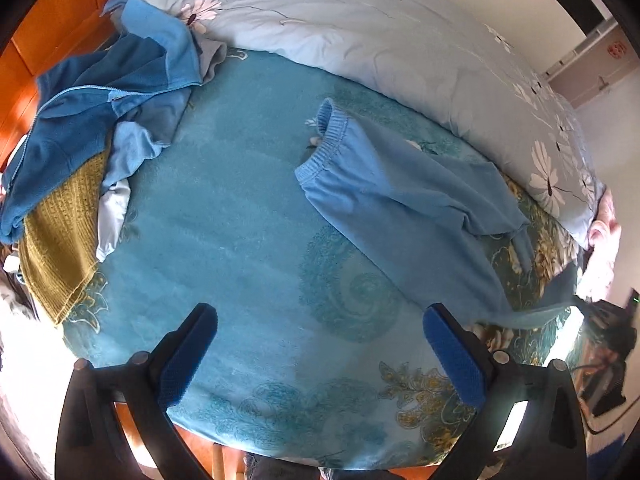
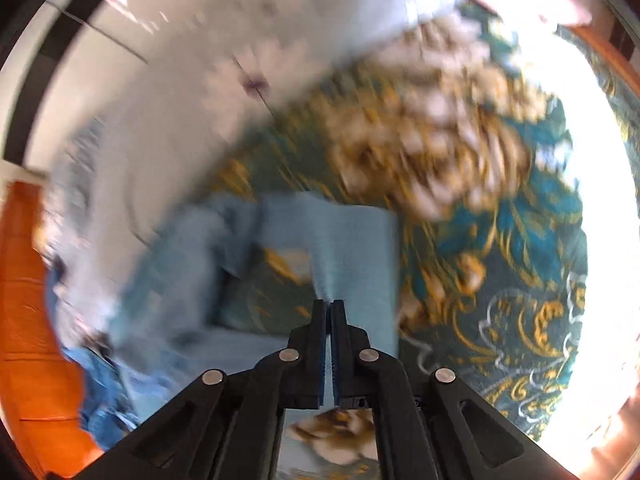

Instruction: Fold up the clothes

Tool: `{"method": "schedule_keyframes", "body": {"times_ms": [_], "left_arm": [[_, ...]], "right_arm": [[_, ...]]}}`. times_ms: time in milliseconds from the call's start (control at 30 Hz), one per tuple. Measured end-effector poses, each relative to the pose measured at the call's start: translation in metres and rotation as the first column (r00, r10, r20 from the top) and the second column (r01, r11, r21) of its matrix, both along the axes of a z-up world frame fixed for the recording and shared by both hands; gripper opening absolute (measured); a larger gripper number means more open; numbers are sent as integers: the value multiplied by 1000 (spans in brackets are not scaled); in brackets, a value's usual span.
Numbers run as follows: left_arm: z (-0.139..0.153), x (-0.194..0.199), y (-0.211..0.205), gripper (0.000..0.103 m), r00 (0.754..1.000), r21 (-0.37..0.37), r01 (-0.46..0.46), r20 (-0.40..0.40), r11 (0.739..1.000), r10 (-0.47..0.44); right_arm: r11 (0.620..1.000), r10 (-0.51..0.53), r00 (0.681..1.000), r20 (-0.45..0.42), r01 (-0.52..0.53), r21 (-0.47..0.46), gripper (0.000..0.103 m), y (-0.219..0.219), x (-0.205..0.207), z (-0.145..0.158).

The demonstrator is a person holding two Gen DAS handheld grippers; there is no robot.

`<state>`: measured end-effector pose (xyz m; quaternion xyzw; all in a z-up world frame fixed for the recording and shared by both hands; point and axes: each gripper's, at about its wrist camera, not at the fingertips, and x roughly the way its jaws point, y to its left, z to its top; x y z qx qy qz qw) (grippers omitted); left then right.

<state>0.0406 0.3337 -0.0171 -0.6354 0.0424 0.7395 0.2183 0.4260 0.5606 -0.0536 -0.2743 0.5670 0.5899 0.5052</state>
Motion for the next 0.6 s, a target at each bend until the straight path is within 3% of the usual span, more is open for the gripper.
{"method": "schedule_keyframes", "body": {"times_ms": [67, 167, 300, 367, 500, 600], "left_arm": [[-1, 0, -1, 102, 1000, 4, -10, -1, 1000, 10], [-3, 0, -1, 102, 1000, 18, -15, 18, 1000, 15], [-8, 3, 3, 102, 999, 16, -4, 37, 1000, 3], [-11, 4, 4, 102, 999, 10, 4, 42, 1000, -5], [-19, 4, 9, 102, 998, 0, 12, 56, 1000, -12], [-28, -1, 15, 102, 998, -5, 10, 65, 1000, -10]], "right_arm": [[996, -23, 997, -73, 29, 89, 2, -6, 11, 27], [989, -47, 997, -65, 56, 138, 2, -21, 22, 40], [989, -147, 989, -26, 147, -20, 2, -56, 60, -25], [969, -208, 978, -3, 206, -139, 2, -79, 74, -69], [927, -278, 960, 14, 272, -257, 2, -111, 90, -112], [908, -299, 954, 35, 295, -297, 2, -123, 94, -126]]}}
